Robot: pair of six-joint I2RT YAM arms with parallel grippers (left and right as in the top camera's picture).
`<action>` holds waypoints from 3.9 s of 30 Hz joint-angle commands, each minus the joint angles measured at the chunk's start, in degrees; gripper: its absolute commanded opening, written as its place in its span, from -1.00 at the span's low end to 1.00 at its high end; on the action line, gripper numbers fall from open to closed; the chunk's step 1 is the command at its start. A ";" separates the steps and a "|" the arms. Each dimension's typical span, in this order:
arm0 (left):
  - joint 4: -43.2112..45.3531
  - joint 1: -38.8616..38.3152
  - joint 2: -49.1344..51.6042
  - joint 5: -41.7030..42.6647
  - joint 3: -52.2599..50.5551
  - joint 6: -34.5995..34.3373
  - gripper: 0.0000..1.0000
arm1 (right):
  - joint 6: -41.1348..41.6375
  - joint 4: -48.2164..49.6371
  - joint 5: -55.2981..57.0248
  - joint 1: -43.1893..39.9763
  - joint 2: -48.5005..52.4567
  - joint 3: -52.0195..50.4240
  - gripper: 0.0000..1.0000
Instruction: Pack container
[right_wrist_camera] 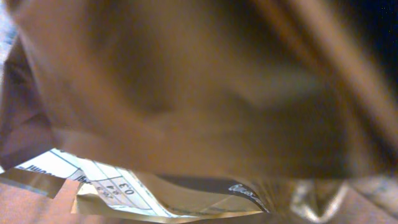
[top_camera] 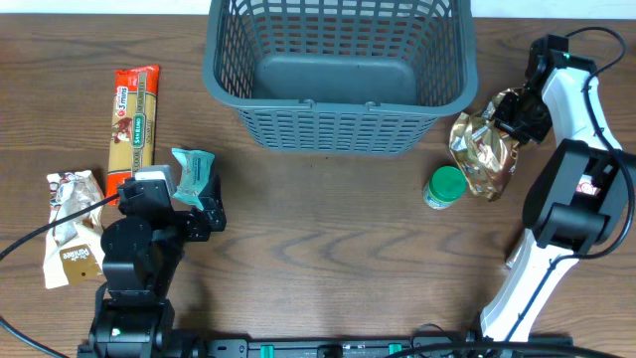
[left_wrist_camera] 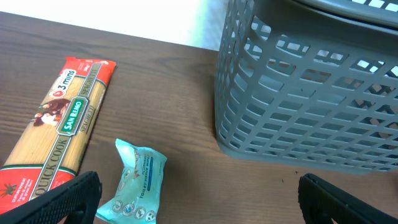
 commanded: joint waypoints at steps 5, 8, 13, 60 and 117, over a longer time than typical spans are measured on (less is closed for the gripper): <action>0.22 -0.17 -0.04 -0.70 1.60 -0.70 0.97 | -1.44 1.18 3.85 0.17 -11.17 0.09 -0.98; 0.22 -0.17 -0.04 -0.70 1.60 -0.70 0.97 | -2.38 1.36 3.89 0.17 -13.66 0.09 -0.97; 0.22 -0.17 -0.04 -0.70 1.60 -0.70 0.97 | -7.78 4.02 3.87 0.92 -20.52 0.15 -0.97; 0.20 -0.17 -0.04 -0.66 1.60 -0.72 0.97 | -66.38 23.71 -29.33 32.20 -9.49 0.15 -0.98; 0.20 -0.17 -0.04 -0.68 1.60 -0.68 0.97 | -3.76 -26.82 -6.64 3.74 -31.76 4.87 0.99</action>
